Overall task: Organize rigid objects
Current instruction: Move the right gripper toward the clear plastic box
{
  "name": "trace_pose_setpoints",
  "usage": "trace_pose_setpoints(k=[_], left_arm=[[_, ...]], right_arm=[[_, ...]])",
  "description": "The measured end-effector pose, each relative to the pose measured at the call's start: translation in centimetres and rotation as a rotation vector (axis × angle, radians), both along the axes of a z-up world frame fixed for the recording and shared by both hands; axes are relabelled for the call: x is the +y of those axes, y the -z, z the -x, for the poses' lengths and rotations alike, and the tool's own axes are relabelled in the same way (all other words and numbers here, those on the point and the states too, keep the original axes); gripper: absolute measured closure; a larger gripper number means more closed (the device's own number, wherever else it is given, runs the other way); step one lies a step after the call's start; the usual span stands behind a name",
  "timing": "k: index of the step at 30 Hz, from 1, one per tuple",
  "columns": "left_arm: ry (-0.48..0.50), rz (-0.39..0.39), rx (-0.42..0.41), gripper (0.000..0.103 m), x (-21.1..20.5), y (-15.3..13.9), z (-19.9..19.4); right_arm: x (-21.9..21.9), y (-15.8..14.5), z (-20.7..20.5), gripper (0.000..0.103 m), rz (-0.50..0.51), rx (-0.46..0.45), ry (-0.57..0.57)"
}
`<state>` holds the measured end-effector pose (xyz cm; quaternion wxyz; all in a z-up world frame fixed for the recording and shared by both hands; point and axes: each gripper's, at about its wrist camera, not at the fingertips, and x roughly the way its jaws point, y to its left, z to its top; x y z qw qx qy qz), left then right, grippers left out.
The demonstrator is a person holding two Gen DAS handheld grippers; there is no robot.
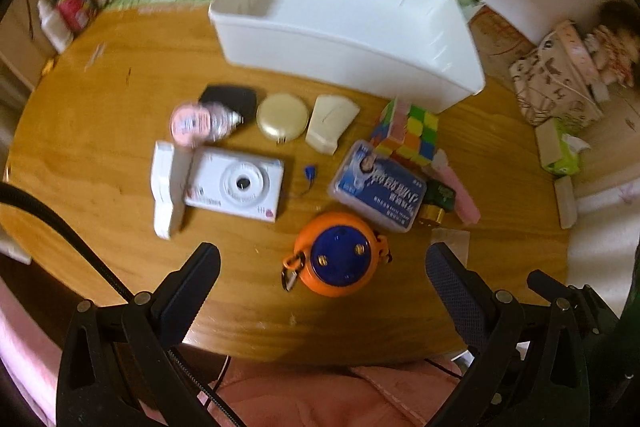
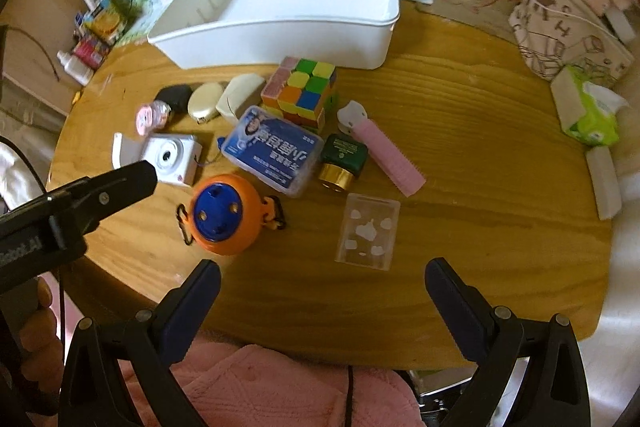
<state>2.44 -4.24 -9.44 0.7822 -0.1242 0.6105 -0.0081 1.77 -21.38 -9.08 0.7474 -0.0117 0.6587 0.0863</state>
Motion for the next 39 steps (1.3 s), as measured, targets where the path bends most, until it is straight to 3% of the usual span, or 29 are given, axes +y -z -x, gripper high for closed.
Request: trace_pose_setpoints(k=[8,16,25,34,39], left_arm=[[-0.092,0.004,0.138,0.001,-1.7,3.5,-0.1],[-0.227,0.059,0.262,0.001,-1.7,6.9,-0.4],[-0.304,0.069,0.352,0.004,-2.0,9.3,-1.1],[-0.348,0.071,0.416,0.009,-2.2,12.5,-2.5],[-0.383,0.114,0.442,0.011,-1.6,14.1,-2.6]], right_arm=[[-1.4,2.1,-1.7,0.004,-0.014,0.065,-0.116],[-2.4,4.4,-3.7,0.004,-0.014,0.129,-0.19],[-3.7,7.9,-5.1,0.012,-0.096,0.294,-0.169],[-5.2,10.4,-6.3,0.027,-0.14,0.41,-0.123],[-5.5,11.6,-6.6,0.034,-0.148,0.444,-0.127]])
